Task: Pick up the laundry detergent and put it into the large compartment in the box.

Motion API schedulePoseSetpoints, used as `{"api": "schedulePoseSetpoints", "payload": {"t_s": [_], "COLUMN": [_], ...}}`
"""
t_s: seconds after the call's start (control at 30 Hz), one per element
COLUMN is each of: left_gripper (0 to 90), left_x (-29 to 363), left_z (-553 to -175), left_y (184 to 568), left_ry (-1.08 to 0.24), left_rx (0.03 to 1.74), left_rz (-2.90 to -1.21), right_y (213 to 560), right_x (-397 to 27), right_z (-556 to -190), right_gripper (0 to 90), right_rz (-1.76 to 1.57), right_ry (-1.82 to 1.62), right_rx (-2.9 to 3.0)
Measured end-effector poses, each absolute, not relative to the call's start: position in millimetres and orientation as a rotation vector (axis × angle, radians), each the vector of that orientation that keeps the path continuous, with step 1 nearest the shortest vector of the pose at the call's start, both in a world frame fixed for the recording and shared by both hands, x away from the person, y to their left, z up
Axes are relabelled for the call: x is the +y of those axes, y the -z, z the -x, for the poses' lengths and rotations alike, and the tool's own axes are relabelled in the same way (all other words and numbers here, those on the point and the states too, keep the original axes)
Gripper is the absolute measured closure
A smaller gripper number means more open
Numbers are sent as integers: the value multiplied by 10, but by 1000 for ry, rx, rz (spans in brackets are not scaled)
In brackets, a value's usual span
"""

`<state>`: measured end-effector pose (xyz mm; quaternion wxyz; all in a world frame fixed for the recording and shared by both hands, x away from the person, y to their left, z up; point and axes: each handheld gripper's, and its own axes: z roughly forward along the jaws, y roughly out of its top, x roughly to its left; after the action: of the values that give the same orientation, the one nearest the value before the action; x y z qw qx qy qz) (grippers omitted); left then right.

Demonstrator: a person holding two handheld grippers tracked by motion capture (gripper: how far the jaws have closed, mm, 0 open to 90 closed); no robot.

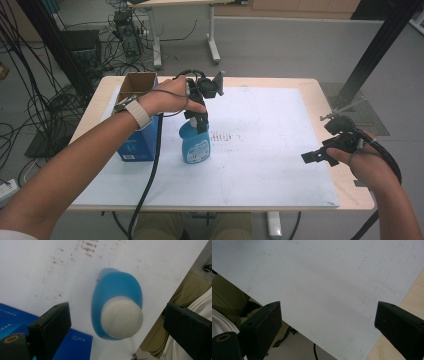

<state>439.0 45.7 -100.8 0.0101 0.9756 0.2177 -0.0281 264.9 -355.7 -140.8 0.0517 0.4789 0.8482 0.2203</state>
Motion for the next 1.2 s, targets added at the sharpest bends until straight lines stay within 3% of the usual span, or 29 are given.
{"api": "schedulePoseSetpoints", "payload": {"t_s": [1.2], "left_gripper": [81], "left_x": [414], "left_z": [-4321], "left_y": [1172], "left_ry": [56], "left_rx": [659], "left_rz": [-3046], "right_y": [1459], "right_x": [-3567], "right_z": [-2659], "right_gripper": [75], "right_rz": [-1470], "right_ry": [-679], "right_rx": [2583]}}
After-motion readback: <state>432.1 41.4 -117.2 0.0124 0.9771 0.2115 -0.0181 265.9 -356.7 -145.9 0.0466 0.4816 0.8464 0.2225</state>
